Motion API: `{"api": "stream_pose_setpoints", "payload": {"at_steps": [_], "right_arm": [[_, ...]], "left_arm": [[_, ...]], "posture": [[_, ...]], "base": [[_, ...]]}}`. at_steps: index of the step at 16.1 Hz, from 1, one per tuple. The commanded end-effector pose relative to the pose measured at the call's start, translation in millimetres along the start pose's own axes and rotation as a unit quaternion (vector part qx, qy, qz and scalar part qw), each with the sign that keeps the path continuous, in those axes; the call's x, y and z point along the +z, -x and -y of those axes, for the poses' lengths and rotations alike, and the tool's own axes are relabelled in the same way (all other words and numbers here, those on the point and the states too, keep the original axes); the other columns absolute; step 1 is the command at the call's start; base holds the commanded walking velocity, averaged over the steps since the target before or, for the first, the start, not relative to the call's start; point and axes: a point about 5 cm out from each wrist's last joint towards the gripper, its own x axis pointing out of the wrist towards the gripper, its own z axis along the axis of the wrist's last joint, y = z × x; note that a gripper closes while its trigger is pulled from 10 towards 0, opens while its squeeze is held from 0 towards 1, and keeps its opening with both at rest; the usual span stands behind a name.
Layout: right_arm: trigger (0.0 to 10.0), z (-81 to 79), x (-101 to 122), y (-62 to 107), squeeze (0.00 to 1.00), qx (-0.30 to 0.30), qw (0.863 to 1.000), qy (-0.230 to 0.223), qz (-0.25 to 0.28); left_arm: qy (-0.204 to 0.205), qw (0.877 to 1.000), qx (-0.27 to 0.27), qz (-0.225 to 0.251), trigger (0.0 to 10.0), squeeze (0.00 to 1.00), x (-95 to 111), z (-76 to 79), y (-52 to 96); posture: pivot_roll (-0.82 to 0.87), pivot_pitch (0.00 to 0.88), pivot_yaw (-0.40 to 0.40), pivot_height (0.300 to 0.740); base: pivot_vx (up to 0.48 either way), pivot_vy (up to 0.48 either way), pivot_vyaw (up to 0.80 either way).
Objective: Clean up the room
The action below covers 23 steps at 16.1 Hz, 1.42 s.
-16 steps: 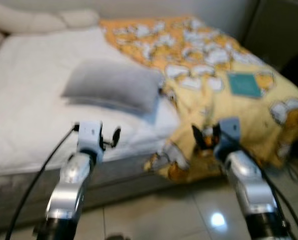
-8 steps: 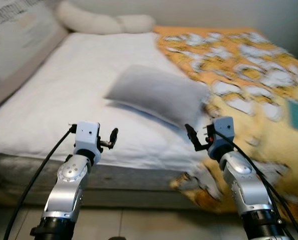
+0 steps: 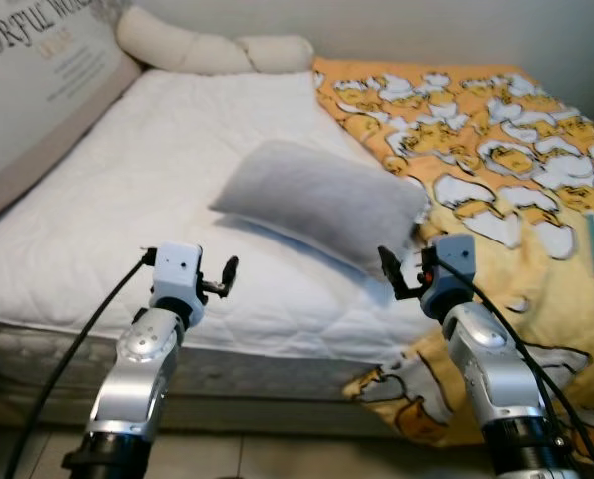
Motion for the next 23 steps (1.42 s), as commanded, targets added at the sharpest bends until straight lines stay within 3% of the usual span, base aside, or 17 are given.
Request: {"api": "stream_pose_setpoints", "payload": {"at_steps": [1,23], "right_arm": [[10.0,-3.3,3.4,-1.7,0.00,0.007,1.000,0.000,0.005],[10.0,-4.1,0.5,-2.5,0.00,0.005,1.000,-0.004,0.001]], "left_arm": [[-0.004,1.000,0.002,0.005,10.0,0.00,3.7,-1.8,-0.4],[-0.008,1.000,0.007,0.003,10.0,0.00,4.3,-4.7,-0.9]], "posture": [[0.10,0.000,0.009,0.740],[0.11,0.000,0.010,0.740]], "base": [[0.326,0.000,0.00],[0.329,0.000,0.00]]}}
